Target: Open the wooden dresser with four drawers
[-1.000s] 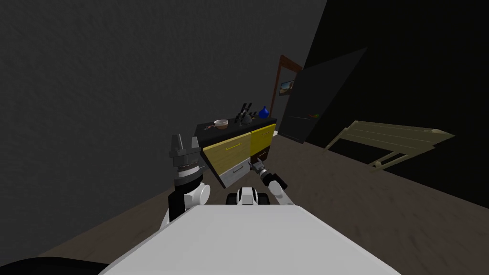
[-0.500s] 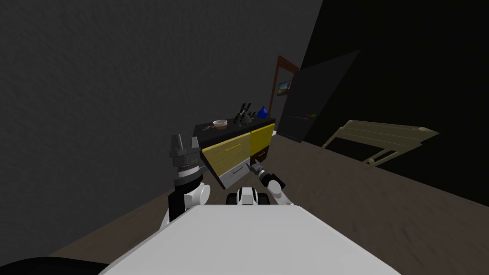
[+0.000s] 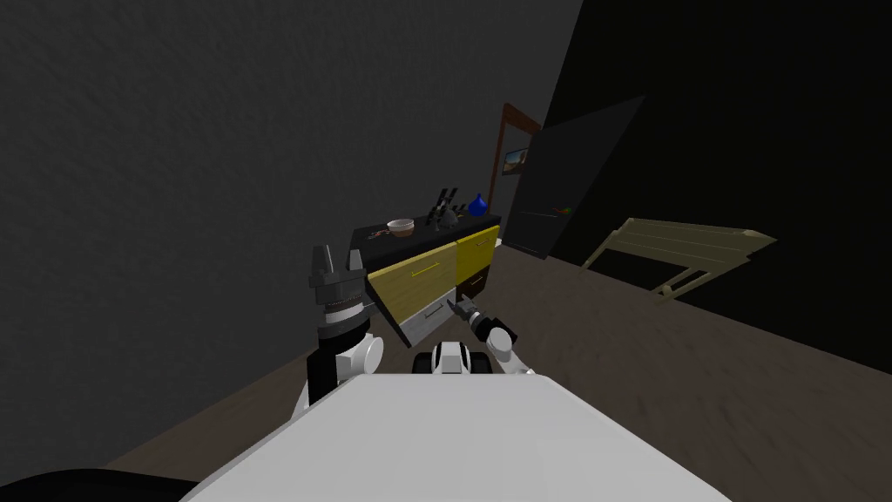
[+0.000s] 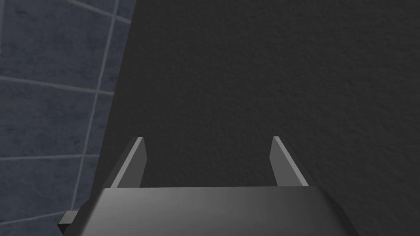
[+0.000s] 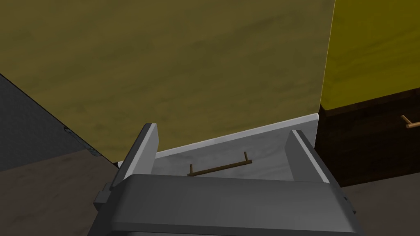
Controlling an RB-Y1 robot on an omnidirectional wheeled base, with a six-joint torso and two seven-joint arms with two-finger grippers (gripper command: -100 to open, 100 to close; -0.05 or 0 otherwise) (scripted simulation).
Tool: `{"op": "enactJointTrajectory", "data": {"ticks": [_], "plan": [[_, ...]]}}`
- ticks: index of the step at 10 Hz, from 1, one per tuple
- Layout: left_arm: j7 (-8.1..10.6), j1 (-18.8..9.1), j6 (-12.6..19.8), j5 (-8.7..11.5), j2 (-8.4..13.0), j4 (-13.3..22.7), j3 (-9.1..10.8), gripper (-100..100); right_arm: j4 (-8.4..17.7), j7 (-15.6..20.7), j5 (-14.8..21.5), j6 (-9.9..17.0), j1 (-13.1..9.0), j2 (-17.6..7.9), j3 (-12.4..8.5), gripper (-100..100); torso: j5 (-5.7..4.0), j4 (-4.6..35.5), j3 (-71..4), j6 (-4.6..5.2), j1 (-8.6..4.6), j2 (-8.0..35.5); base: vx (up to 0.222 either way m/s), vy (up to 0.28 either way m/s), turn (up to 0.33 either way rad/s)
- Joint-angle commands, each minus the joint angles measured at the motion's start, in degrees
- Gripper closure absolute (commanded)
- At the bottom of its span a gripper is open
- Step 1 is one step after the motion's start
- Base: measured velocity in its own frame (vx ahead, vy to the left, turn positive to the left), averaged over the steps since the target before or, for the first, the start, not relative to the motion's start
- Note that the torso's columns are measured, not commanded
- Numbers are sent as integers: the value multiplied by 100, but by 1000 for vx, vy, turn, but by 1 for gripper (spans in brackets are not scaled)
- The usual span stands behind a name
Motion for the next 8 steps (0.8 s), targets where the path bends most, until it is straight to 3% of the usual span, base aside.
{"op": "enactJointTrajectory", "data": {"ticks": [1, 8], "plan": [[0, 1, 0, 0, 0, 0, 0, 0, 147, -72, -391, 161, -83, 0, 57, -100, 0, -1, -2, 2, 4, -3, 14, 39, -72], [0, 0, 0, 0, 0, 0, 0, 0, 539, -390, -1686, 619, -307, 82, 157, -100, 0, 0, 1, 1, 3, 2, 11, 43, -63]]}}
